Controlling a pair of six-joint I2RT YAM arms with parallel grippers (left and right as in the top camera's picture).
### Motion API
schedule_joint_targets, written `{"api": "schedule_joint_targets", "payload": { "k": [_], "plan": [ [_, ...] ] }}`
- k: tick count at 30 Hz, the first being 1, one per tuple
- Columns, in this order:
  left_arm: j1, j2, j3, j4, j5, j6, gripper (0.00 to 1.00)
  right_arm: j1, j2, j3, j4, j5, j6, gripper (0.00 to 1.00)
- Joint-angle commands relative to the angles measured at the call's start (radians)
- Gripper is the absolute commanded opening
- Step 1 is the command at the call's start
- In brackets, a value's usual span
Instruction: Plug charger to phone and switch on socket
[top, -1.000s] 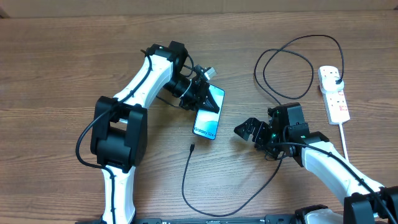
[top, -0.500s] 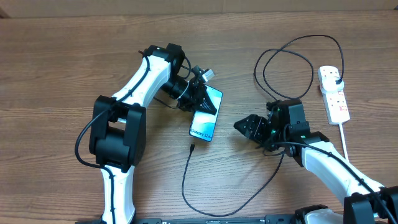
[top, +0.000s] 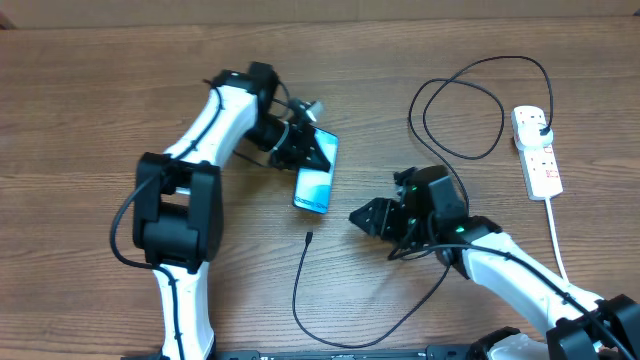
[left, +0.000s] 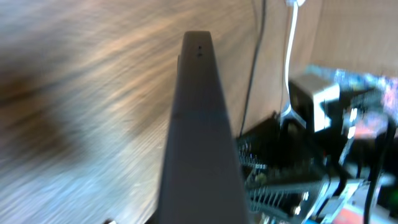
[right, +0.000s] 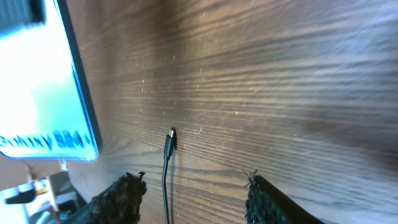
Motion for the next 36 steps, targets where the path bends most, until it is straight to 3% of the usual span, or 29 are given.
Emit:
{"api": "schedule_joint_targets", "payload": {
  "k": [1, 7, 25, 36],
  "plan": [
    [0.055, -0.01, -0.002, 0.001, -0.013, -0.037, 0.04, 0.058, 0.002, 0.007, 0.013, 0.148, 0.065, 0.58],
    [0.108, -0.01, -0.002, 0.046, -0.116, -0.038, 0.04, 0.13, 0.002, 0.007, 0.04, 0.219, 0.08, 0.61],
    [0.117, -0.01, -0.002, 0.105, -0.157, 0.006, 0.04, 0.265, 0.002, 0.009, 0.034, 0.377, 0.111, 0.64],
    [0.117, -0.01, -0.002, 0.129, -0.123, 0.001, 0.04, 0.265, 0.002, 0.319, -0.398, 0.462, 0.069, 0.64]
  ]
}}
